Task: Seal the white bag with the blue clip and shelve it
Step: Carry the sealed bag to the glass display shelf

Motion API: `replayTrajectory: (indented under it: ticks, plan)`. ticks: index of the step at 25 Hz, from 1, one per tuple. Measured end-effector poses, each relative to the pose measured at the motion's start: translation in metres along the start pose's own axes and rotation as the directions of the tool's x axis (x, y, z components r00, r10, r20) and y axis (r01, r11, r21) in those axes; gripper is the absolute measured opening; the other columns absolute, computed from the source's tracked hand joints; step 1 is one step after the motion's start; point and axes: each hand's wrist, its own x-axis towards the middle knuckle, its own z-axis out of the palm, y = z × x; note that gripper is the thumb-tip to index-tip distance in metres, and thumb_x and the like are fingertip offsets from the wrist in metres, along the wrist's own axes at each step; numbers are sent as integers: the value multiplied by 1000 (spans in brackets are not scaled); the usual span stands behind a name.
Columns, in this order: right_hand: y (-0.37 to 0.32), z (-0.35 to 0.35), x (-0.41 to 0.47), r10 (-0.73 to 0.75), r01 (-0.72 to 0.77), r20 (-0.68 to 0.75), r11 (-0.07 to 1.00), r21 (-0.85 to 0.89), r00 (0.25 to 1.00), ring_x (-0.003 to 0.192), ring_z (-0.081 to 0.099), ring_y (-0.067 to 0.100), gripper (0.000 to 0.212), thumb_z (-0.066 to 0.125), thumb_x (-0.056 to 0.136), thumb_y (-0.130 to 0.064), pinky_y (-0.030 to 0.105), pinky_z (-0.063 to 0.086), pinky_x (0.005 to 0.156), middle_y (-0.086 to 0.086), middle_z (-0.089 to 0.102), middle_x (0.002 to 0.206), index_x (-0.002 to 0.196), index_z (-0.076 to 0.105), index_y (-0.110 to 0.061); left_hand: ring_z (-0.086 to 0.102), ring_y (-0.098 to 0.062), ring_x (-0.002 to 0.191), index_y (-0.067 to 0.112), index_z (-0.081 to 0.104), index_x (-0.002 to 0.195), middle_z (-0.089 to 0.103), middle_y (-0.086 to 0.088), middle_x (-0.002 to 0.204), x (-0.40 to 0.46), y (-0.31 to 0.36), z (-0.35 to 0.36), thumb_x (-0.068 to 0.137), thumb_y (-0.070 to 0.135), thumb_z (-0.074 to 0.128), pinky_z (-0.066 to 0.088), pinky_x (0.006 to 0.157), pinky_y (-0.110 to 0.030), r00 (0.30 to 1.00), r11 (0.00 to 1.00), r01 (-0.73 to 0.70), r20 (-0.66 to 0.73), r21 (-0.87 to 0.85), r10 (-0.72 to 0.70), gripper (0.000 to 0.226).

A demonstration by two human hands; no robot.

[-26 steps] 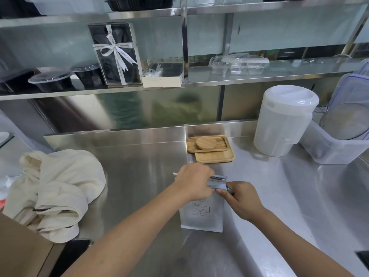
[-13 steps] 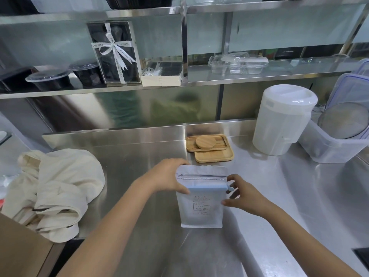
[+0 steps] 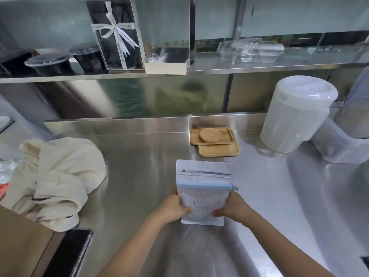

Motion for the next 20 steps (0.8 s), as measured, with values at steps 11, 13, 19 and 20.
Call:
replayTrajectory:
  ticks: [11, 13, 19, 20]
  plan:
    - [11, 5, 19, -44, 41, -24, 993, -115, 999, 88, 64, 21, 51, 80, 52, -12, 42, 58, 77, 4, 69, 98, 99, 63, -19, 64, -14, 87, 14, 64, 91, 66, 4, 89, 0, 2, 21, 64, 13, 82, 42, 55, -4, 973, 992, 105, -201, -65, -116, 32]
    - [11, 5, 19, -66, 64, -14, 990, -125, 998, 88, 64, 20, 53, 81, 52, -13, 42, 58, 77, 3, 68, 98, 101, 62, -19, 65, -17, 93, 14, 66, 90, 69, 0, 93, -3, 5, 24, 68, 12, 81, 47, 66, -12, 969, 987, 111, -207, -112, -133, 27]
    - [-13, -5, 24, -145, 144, -3, 987, -67, 989, 94, 63, 22, 67, 78, 52, -5, 45, 58, 78, 2, 65, 100, 111, 51, -20, 61, -14, 92, 19, 63, 98, 69, -3, 106, -12, 28, 7, 69, 14, 77, 46, 76, -24, 970, 990, 86, -216, -109, -108, 33]
    - [-20, -7, 23, -162, 162, 5, 985, -62, 987, 97, 61, 22, 74, 79, 51, -5, 45, 57, 80, 3, 63, 104, 116, 48, -20, 61, -12, 90, 22, 62, 96, 70, -2, 106, -16, 31, 0, 68, 14, 77, 47, 76, -23, 970, 991, 74, -223, -107, -97, 33]
